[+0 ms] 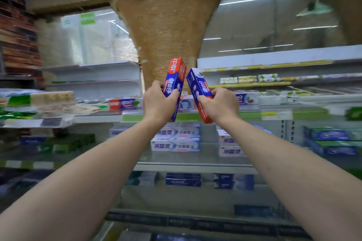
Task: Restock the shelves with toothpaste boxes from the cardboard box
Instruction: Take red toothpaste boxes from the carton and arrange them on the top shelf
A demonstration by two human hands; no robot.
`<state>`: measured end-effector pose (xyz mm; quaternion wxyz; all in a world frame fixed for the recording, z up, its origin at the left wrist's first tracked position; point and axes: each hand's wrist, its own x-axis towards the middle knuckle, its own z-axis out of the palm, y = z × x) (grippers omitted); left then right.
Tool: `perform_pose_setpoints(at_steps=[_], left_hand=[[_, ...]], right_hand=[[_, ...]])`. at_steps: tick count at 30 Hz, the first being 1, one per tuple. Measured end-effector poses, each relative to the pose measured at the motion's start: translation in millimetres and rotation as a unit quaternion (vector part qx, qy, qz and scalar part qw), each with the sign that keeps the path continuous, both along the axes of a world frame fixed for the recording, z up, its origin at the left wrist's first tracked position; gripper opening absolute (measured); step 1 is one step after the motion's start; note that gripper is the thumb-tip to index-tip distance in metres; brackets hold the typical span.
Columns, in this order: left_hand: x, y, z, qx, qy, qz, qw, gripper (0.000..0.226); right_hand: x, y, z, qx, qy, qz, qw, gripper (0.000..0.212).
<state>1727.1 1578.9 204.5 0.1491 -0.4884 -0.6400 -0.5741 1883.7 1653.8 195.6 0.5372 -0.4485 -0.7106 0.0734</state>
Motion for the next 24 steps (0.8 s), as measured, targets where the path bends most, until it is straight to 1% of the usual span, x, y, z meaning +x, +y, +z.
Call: perform_pose_setpoints(at_steps=[6, 11, 16, 19, 24], left_hand=[[23.3, 51.8, 17.8, 0.022, 0.017, -0.067, 0.997, 0.03], [31.4, 87.3, 29.4, 0.026, 0.017, -0.111, 0.993, 0.031], [31.4, 113.4, 36.2, 0.029, 0.014, -0.145, 0.989, 0.034], [29.6, 126.2, 40.0, 0.037, 0.006, -0.155, 0.987, 0.036], [25.9, 137.6, 42.1, 0.034, 0.006, -0.165, 0.986, 0.037]], right_hand=[[36.4, 39.1, 17.7, -0.009, -0.01, -0.091, 0.996, 0.048], [53.9, 59.0, 35.6, -0.038, -0.041, -0.151, 0.987, 0.033], [59.3, 66.4, 47.6, -0.065, -0.117, -0.216, 0.967, 0.027], [56.4, 74.0, 47.4, -0.078, -0.155, -0.228, 0.958, 0.026], [49.3, 82.2, 50.5, -0.107, -0.191, -0.221, 0.95, 0.023]])
